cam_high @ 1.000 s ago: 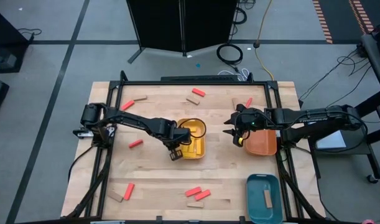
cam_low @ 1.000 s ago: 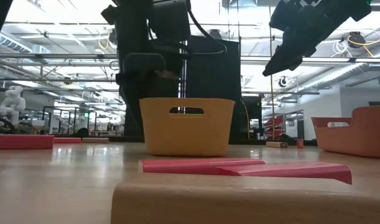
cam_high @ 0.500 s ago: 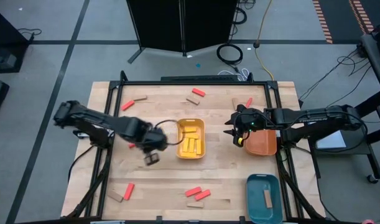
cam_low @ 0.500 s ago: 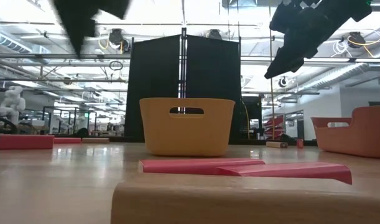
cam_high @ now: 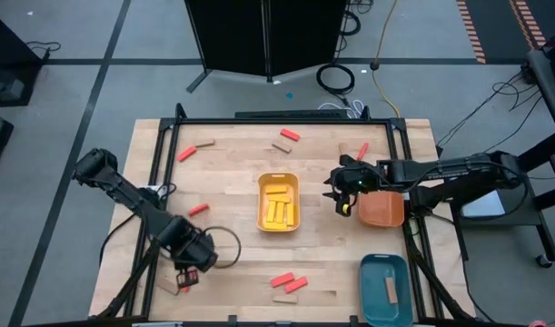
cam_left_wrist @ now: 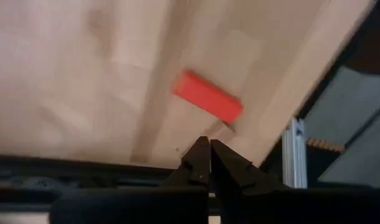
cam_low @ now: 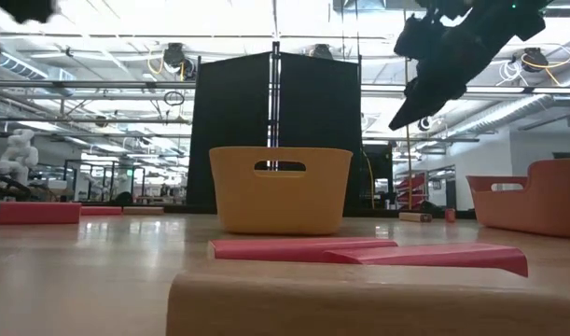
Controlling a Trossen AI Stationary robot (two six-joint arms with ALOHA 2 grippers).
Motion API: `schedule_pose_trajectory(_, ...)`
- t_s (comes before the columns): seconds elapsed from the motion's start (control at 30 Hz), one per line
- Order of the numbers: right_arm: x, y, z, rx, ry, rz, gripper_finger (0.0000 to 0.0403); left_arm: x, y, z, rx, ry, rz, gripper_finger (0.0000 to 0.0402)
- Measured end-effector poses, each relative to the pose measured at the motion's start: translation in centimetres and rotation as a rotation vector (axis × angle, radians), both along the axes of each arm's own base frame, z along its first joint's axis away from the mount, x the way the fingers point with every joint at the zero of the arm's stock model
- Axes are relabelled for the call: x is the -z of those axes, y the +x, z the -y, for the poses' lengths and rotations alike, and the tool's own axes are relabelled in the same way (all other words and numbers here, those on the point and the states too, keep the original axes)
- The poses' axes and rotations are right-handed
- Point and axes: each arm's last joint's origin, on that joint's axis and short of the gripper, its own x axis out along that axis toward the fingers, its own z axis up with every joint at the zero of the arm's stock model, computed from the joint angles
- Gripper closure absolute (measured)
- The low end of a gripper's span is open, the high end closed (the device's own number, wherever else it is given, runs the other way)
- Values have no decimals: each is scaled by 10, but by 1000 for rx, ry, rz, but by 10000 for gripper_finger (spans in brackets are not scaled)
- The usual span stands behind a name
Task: Sort blocks
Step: Put the brown wooden block into the blue bin
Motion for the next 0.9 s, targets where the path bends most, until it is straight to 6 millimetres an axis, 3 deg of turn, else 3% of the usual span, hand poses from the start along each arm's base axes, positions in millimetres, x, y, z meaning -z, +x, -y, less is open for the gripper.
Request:
schedule_pose_trajectory(0.27,12,7,-1,-20,56,-58,229,21,-16,20,6,-18,3,296)
schedule_pose_trajectory(0.43,15,9,-1,-14,62,-69,229,34,-21,38,106,-92,85,253)
schedule_pose_trajectory(0.67,12,12,-1,-17,54,-23,229,53,-34,56,300,-81,71,244)
schedule_pose_trajectory(0.9,10,14,-1,-45,25,-3,229,76,-38,65,355,-33,-20,243)
